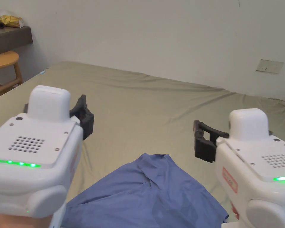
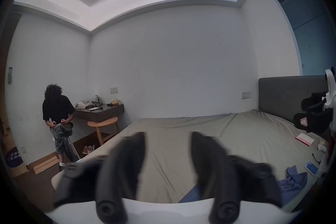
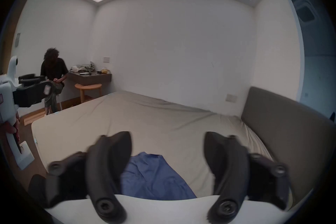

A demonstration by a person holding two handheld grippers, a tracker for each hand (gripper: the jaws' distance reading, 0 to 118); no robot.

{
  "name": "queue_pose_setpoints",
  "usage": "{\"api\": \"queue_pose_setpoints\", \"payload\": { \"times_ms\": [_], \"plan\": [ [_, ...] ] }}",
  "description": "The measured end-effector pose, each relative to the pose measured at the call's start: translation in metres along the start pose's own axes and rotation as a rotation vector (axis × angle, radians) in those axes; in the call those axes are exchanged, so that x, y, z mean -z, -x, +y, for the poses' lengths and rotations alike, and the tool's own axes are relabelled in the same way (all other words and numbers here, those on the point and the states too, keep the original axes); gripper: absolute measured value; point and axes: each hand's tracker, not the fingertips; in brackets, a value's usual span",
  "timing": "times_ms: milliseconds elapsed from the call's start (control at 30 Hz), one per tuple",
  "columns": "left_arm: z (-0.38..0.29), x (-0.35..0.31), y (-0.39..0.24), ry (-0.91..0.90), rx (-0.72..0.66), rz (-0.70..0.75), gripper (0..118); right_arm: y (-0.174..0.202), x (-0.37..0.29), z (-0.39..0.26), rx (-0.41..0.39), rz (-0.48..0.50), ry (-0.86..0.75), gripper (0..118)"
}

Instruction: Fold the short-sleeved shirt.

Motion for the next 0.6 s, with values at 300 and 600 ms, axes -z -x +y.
{"api": "queue_pose_setpoints", "payload": {
  "times_ms": [300,600],
  "plan": [
    [0.0,0.002,-0.003,0.001,0.032,0.009,0,0.02,0.002,-0.003,-0.042,-0.013,-0.031,2],
    [-0.074,0.03,0.042,0.264,0.05,0.038,0,0.012,0.03,-0.022,-0.05,0.005,0.031,2]
  ]
}}
